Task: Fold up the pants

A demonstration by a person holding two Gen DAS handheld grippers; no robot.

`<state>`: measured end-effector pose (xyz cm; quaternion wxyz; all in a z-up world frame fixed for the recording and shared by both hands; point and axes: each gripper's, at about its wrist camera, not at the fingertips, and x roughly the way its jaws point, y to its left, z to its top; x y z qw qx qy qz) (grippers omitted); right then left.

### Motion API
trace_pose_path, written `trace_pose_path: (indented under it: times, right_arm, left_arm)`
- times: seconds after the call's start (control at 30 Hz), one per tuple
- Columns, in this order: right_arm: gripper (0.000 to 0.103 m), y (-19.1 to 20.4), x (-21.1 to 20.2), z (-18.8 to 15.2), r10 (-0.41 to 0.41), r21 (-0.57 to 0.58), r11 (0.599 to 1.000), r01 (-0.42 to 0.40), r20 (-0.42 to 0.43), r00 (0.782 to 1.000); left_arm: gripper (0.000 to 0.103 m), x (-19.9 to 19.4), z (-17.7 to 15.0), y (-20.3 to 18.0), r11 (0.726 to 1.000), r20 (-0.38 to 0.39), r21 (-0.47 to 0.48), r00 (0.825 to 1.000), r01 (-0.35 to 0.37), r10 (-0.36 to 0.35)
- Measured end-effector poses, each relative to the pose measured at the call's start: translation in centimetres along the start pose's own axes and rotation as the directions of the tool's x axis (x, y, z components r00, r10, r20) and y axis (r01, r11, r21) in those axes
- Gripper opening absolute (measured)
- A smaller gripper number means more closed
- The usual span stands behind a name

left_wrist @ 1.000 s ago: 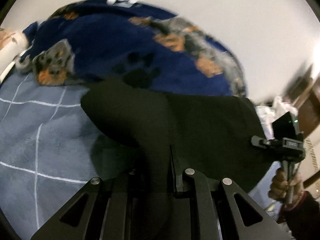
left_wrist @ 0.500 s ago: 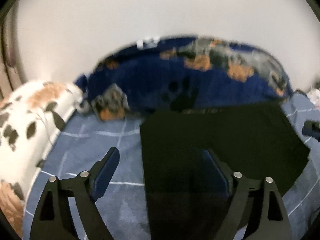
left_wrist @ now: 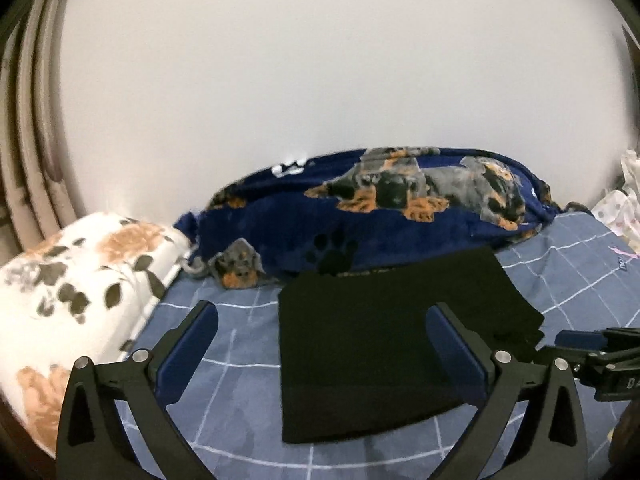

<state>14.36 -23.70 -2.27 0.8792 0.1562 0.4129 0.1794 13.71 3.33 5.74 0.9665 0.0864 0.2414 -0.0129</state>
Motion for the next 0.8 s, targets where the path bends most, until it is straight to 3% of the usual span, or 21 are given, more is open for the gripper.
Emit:
trace_pose_path:
  times: [0.2,0.3,0.43,0.53,0.8]
  right_arm:
    - [0.074,1.8,-3.1,-0.5,0.009,-0.014,1.000,-0.008,0.043,0.999]
    - [0.076,2.3,-4.1,-0.6,0.010,-0.013,1.000,-0.009,0.054,0.998]
    - [0.080,2.9,-5.2,-0.9,0.009,-0.023,1.000,-0.007,0.065,0.998]
    - [0.086,3.2,-5.6,-1.2,0.010,-0.023,1.000,-0.009,0.064,0.998]
    - [0.087,3.4,-6.3,-1.9,-0.007,-0.010,1.000,0.007,0.070,0.998]
  left_arm:
    - [0.103,-3.7,0.6,-0.5,1.000,0.035,-0.010,0.999,-0.026,0.026]
    - [0.103,-5.2,0.8,0.0,0.998,0.051,-0.043,0.998,0.046,-0.044]
    - [0.103,-6.1,1.2,0.3,0.993,0.025,-0.072,0.996,0.090,-0.089]
    - [0.103,-6.5,1.2,0.3,0.991,0.025,-0.076,0.994,0.106,-0.104]
    - [0.103,-6.9,0.6,0.4,0.990,0.024,-0.097,0.995,0.102,-0.101]
